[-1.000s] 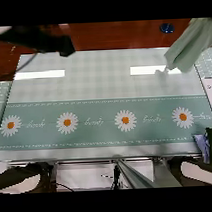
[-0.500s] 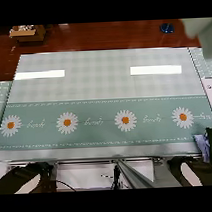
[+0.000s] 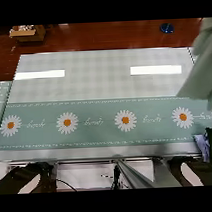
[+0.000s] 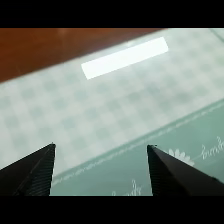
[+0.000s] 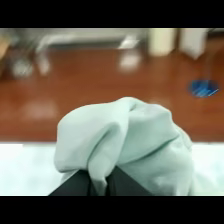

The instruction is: Fold the shirts.

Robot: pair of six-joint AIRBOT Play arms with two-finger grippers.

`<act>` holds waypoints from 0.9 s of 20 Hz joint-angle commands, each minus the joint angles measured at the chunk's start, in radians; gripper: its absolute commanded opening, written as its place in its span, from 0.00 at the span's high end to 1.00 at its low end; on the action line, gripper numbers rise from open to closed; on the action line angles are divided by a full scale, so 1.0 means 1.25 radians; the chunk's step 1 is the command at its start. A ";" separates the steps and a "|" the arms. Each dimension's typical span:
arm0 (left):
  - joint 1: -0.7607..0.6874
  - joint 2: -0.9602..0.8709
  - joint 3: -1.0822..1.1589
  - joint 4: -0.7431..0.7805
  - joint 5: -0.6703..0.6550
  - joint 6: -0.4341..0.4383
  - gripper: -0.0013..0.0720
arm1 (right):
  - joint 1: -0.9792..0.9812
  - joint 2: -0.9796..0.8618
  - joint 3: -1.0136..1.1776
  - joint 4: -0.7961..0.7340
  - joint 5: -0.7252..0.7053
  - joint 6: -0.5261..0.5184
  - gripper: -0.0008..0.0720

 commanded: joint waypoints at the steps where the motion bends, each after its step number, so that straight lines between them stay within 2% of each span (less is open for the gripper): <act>1: 0.001 0.004 -0.034 0.001 -0.043 -0.006 0.05 | 0.099 -0.068 -0.049 0.123 0.136 -0.022 0.95; 5: 0.001 0.006 -0.036 0.009 -0.043 -0.006 0.05 | 0.340 -0.151 -0.203 0.025 0.110 0.024 0.95; 8: 0.001 0.009 -0.036 0.013 -0.043 -0.006 0.05 | 0.490 -0.220 -0.323 0.022 -0.008 0.034 0.95; 11: 0.001 0.009 -0.036 0.018 -0.043 -0.006 0.05 | 0.602 -0.316 -0.369 0.117 -0.133 0.047 0.95; 14: 0.001 0.009 -0.036 0.040 -0.043 -0.006 0.05 | 0.689 -0.388 -0.369 0.293 -0.258 -0.028 0.95; 16: 0.001 0.009 -0.036 0.049 -0.043 -0.006 0.05 | 0.722 -0.406 -0.369 0.314 -0.320 -0.049 0.94; 17: 0.001 0.009 -0.036 0.056 -0.043 -0.005 0.05 | 0.720 -0.405 -0.368 0.307 -0.326 -0.055 0.78; 18: 0.001 0.008 -0.036 0.064 -0.043 -0.005 0.05 | 0.707 -0.400 -0.365 0.290 -0.316 -0.057 0.54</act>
